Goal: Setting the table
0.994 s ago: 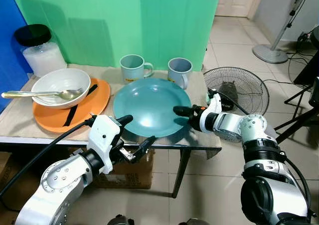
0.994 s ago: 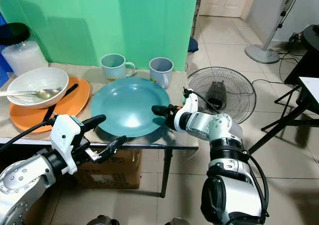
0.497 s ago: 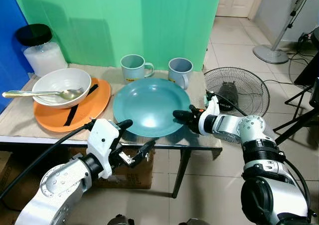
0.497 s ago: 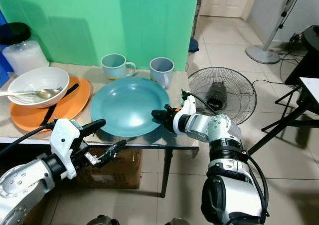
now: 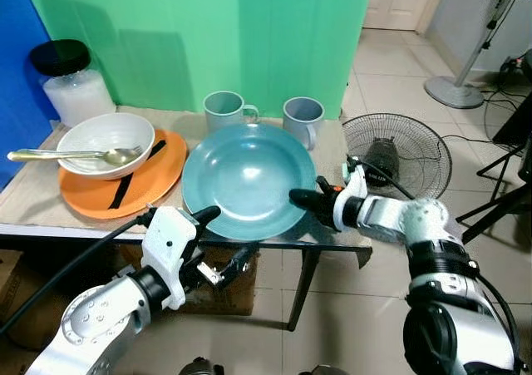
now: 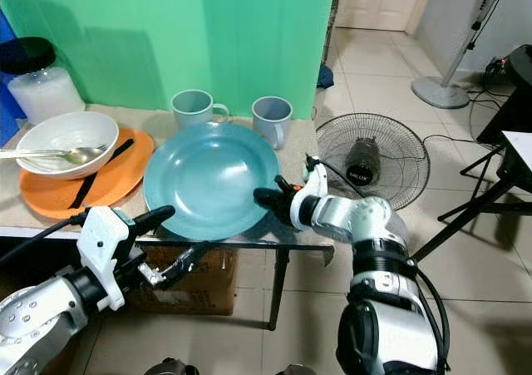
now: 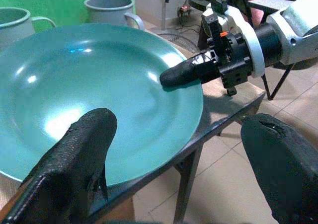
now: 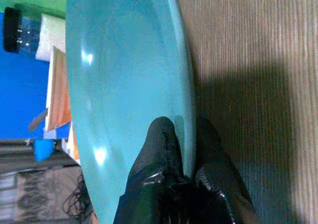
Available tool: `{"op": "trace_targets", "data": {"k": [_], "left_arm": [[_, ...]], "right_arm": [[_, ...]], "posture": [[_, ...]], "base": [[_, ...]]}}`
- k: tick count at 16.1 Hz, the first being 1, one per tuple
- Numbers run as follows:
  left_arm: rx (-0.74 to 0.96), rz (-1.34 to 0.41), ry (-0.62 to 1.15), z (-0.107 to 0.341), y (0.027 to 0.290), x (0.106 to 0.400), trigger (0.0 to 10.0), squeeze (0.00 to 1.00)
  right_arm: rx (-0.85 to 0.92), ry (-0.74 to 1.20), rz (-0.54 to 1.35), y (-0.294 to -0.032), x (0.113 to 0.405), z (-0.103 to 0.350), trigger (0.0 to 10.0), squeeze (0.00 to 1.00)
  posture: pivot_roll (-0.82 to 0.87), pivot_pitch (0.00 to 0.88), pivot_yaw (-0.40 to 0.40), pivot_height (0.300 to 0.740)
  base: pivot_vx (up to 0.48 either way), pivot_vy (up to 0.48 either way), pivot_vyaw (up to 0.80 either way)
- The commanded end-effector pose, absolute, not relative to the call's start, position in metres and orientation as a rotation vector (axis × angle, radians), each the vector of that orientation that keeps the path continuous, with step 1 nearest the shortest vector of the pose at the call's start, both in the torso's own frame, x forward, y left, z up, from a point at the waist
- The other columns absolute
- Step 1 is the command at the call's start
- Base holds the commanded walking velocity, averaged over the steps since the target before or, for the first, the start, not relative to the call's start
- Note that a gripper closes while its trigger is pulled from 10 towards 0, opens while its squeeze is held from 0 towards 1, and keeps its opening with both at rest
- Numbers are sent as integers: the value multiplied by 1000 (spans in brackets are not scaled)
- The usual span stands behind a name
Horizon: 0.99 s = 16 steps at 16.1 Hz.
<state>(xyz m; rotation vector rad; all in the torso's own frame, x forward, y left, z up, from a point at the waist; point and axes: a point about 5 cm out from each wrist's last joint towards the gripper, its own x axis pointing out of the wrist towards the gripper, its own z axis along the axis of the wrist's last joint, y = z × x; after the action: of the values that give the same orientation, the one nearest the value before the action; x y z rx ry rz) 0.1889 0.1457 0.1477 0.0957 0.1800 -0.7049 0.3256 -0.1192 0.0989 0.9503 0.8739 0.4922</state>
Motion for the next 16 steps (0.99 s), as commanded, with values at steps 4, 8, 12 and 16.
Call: {"op": "trace_targets", "data": {"k": [4,8,12,16], "left_arm": [[71,-711,147,157,140,184,10000,0],[64,-708,125,164,140,183,10000,0],[76,-654,87,169,141,191,10000,0],[76,-462,33,175,145,213,10000,0]], "right_arm": [[1058,722,558,-135,327,129,0,0],[1112,509,579,-166,324,162,0,0],[988,252,503,-198,310,196,10000,0],[986,232,376,-212,288,186,10000,0]], "posture": [[-72,21,-11,740],[-67,26,-8,740],[-83,34,15,740],[-101,35,33,740]], "base": [[0,0,0],[0,0,0],[0,0,-200],[0,0,0]]}}
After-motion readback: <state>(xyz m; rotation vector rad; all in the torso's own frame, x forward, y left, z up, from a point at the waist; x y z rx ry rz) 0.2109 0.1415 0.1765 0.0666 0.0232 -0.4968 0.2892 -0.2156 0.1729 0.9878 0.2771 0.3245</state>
